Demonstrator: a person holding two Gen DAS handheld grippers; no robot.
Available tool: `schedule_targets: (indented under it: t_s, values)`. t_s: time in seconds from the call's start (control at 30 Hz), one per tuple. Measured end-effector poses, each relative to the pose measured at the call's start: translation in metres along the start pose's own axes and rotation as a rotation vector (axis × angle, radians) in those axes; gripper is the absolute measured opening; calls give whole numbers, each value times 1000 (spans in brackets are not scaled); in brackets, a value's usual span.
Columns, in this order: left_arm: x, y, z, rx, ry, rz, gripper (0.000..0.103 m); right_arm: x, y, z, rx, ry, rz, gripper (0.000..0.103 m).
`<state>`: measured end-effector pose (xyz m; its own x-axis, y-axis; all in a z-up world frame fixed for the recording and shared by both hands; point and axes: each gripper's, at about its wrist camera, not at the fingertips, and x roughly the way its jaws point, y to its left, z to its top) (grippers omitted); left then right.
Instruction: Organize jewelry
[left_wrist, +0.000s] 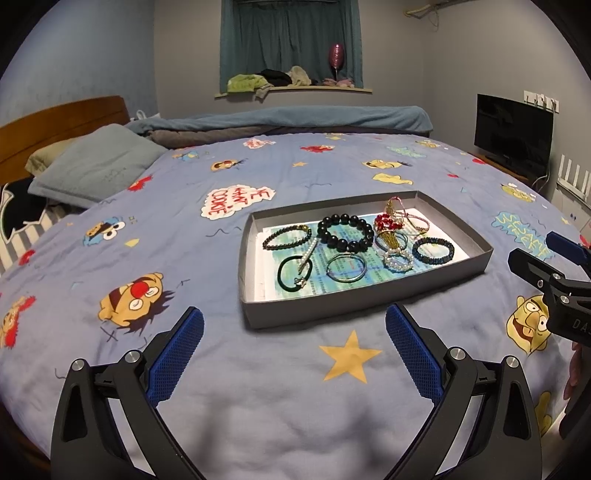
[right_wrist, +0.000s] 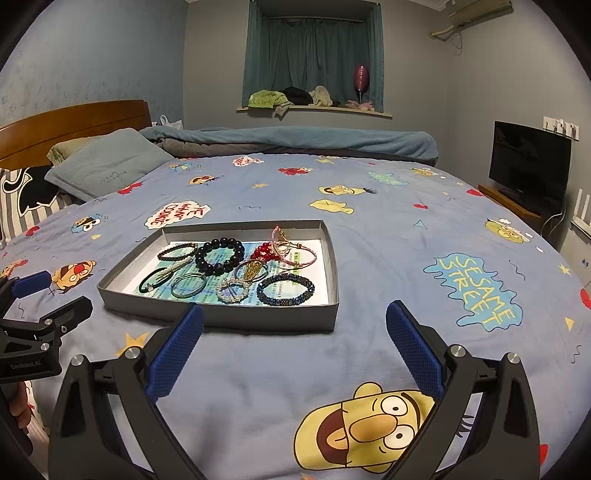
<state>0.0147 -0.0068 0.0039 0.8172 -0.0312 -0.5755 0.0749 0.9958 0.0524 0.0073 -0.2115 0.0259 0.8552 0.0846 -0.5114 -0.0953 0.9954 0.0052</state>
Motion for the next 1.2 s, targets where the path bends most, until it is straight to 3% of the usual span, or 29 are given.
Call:
schedule_targets:
  t_s: [1.2]
  values:
    - [0,1,-1,-4,6,-11,98,0,-1,-1,-10,6,-3,97]
